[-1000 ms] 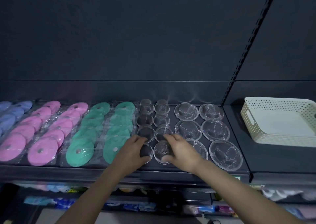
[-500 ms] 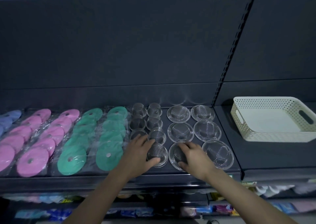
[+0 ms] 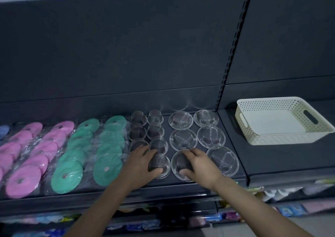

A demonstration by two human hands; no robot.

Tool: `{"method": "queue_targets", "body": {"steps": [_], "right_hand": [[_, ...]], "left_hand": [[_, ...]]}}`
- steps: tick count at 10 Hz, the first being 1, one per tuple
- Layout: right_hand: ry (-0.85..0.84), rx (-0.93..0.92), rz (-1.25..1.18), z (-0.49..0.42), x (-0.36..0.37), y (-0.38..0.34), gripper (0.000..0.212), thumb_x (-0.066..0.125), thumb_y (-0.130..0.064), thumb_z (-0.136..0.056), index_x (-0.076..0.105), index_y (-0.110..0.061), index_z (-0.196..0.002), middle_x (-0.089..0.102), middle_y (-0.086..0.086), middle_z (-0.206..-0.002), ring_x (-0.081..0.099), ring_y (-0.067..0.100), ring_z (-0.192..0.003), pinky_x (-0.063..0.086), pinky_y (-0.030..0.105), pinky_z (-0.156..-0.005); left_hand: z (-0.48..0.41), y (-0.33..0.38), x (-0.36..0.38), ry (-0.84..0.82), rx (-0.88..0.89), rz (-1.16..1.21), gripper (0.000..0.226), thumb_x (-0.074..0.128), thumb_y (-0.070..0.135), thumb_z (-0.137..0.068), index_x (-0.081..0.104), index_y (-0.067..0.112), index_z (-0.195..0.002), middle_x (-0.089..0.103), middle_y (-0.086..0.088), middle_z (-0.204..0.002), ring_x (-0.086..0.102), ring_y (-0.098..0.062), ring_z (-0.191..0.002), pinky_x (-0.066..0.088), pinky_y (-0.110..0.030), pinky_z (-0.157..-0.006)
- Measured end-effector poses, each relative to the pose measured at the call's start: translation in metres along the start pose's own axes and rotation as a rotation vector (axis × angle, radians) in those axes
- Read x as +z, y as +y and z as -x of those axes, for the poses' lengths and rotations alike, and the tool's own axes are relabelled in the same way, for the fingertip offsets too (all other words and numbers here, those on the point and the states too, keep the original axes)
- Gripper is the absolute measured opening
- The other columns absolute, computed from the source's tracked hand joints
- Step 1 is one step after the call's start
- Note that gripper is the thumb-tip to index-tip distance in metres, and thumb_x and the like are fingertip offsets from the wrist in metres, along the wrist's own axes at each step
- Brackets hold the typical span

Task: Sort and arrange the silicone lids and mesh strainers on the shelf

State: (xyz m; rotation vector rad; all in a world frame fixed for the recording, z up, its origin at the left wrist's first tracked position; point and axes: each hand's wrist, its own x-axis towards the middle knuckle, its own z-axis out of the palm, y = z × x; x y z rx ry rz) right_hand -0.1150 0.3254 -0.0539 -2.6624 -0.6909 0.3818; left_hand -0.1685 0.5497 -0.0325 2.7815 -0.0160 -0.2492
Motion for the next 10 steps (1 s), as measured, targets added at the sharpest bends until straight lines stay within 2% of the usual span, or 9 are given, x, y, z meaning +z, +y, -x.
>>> {"method": "queue_targets", "body": {"steps": [1,2,4,5,6,7,8,9,10], "right_hand": [[0.098,-0.011,-0.008,0.006,-0.019,0.008,0.061,0.053,-0.045,-0.092,0.036,-0.019,-0.144,0.034,0.008,-0.147,0.032,0.024,-0.136,0.028,0.03,-0.112],[0.232,0.002,0.034,0.01,-0.046,0.031,0.054,0.057,-0.037,-0.091,0.045,-0.013,-0.138,0.04,0.012,-0.143,0.041,0.027,-0.13,0.032,0.029,-0.108],[0.397,0.088,0.133,0.019,-0.089,0.113,0.047,0.07,-0.022,-0.08,0.059,-0.004,-0.122,0.058,0.02,-0.117,0.054,0.036,-0.11,0.047,0.039,-0.096],[0.357,0.208,0.193,0.028,-0.107,0.158,0.04,0.07,-0.019,-0.079,0.062,0.0,-0.113,0.062,0.023,-0.106,0.057,0.041,-0.101,0.05,0.043,-0.088],[0.264,0.225,0.267,0.037,-0.118,0.195,0.027,0.058,-0.016,-0.085,0.065,-0.009,-0.111,0.067,0.015,-0.098,0.061,0.035,-0.091,0.049,0.036,-0.079],[0.203,0.173,0.358,0.045,-0.121,0.213,0.034,0.056,-0.001,-0.077,0.07,-0.02,-0.102,0.071,0.005,-0.081,0.065,0.027,-0.074,0.048,0.031,-0.069],[0.188,0.12,0.36,0.043,-0.121,0.223,0.043,0.057,0.008,-0.066,0.072,-0.02,-0.095,0.069,0.003,-0.071,0.064,0.024,-0.066,0.047,0.03,-0.063],[0.21,0.068,0.278,0.042,-0.119,0.228,0.047,0.052,0.006,-0.073,0.069,-0.021,-0.107,0.071,0.002,-0.084,0.065,0.023,-0.08,0.046,0.03,-0.076],[0.3,0.012,0.075,0.046,-0.127,0.227,0.037,0.052,-0.008,-0.09,0.06,-0.017,-0.125,0.065,0.005,-0.119,0.058,0.023,-0.112,0.038,0.03,-0.101]], "left_hand": [[-0.002,0.008,-0.004,0.026,0.009,0.039,0.102,0.027,0.079,-0.061,0.033,0.022,-0.146,0.022,0.0,-0.155,0.017,-0.018,-0.143,0.017,-0.034,-0.117],[-0.011,0.027,-0.009,0.075,0.062,0.073,0.082,0.051,0.066,-0.079,0.035,0.02,-0.145,0.023,0.001,-0.154,0.019,-0.015,-0.141,0.015,-0.022,-0.111],[-0.04,0.089,-0.001,0.115,0.161,0.173,0.065,0.061,0.045,-0.087,0.037,0.022,-0.143,0.026,0.007,-0.15,0.024,-0.002,-0.133,0.019,-0.015,-0.106],[-0.053,0.121,0.007,0.104,0.185,0.167,0.06,0.061,0.041,-0.088,0.041,0.019,-0.14,0.03,0.009,-0.144,0.023,0.006,-0.122,0.015,-0.005,-0.097],[-0.061,0.139,0.02,0.114,0.181,0.164,0.06,0.061,0.045,-0.087,0.044,0.021,-0.139,0.032,0.006,-0.146,0.027,-0.001,-0.13,0.016,-0.005,-0.099],[-0.061,0.153,0.027,0.148,0.133,0.164,0.061,0.06,0.05,-0.086,0.045,0.021,-0.138,0.032,0.007,-0.145,0.027,0.006,-0.122,0.015,0.005,-0.089],[-0.058,0.164,0.034,0.204,0.088,0.183,0.07,0.052,0.061,-0.08,0.045,0.022,-0.138,0.034,0.006,-0.146,0.029,-0.002,-0.132,0.02,-0.01,-0.102],[-0.052,0.176,0.042,0.216,0.039,0.193,0.061,0.057,0.052,-0.087,0.043,0.024,-0.139,0.032,0.009,-0.147,0.028,-0.004,-0.135,0.023,-0.016,-0.106],[-0.052,0.182,0.036,0.284,0.021,0.211,0.063,0.057,0.056,-0.084,0.046,0.025,-0.137,0.035,0.011,-0.144,0.031,-0.005,-0.135,0.026,-0.016,-0.105]]}}
